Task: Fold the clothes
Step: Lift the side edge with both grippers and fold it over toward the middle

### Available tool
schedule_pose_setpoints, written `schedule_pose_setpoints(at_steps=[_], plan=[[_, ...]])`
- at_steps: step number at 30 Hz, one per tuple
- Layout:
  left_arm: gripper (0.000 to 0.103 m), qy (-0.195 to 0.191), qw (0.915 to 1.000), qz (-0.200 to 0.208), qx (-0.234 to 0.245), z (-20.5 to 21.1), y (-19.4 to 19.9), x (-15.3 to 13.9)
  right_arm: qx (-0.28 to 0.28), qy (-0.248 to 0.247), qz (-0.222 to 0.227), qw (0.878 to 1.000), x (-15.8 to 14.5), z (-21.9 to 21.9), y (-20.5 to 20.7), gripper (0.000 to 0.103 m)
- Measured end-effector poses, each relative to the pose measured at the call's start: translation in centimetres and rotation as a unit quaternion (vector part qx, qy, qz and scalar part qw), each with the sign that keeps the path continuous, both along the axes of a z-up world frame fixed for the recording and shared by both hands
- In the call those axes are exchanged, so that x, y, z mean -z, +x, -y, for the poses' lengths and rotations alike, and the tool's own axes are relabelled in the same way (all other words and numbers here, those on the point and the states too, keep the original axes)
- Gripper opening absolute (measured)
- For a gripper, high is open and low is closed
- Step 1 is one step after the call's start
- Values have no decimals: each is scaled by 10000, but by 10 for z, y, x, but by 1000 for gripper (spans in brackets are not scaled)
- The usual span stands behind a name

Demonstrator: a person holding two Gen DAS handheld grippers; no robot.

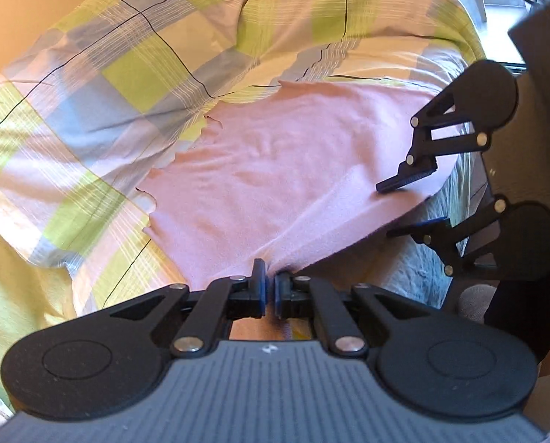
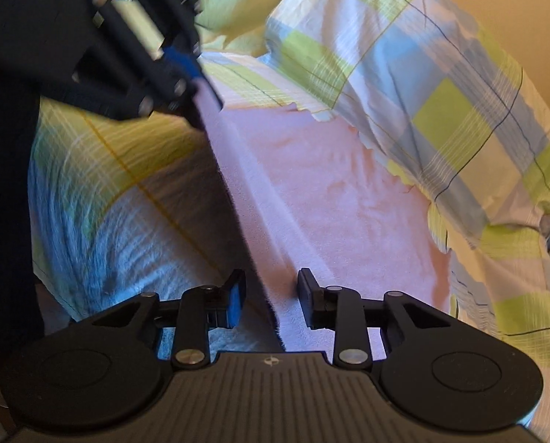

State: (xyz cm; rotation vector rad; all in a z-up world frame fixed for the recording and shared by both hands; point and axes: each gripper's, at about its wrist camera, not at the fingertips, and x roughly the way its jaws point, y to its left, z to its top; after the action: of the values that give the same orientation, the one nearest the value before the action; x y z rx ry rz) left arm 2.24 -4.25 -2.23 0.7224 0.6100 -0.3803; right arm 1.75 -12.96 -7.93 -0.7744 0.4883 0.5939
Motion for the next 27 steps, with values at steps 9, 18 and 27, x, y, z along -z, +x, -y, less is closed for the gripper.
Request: schedule_pose_setpoints(at_steps=[9,18,27], plan=[[4,223,9996,86,174,0,-2,0,435,-791,709,9934,18,41,19,21],[4,555,9979,98,333,2,-3,7,450,-1766,889,9792,35,111,40,14],[2,1085,9909,-81,788,-3,-21,14,292,-1944,884,9765,31,127,30,0]])
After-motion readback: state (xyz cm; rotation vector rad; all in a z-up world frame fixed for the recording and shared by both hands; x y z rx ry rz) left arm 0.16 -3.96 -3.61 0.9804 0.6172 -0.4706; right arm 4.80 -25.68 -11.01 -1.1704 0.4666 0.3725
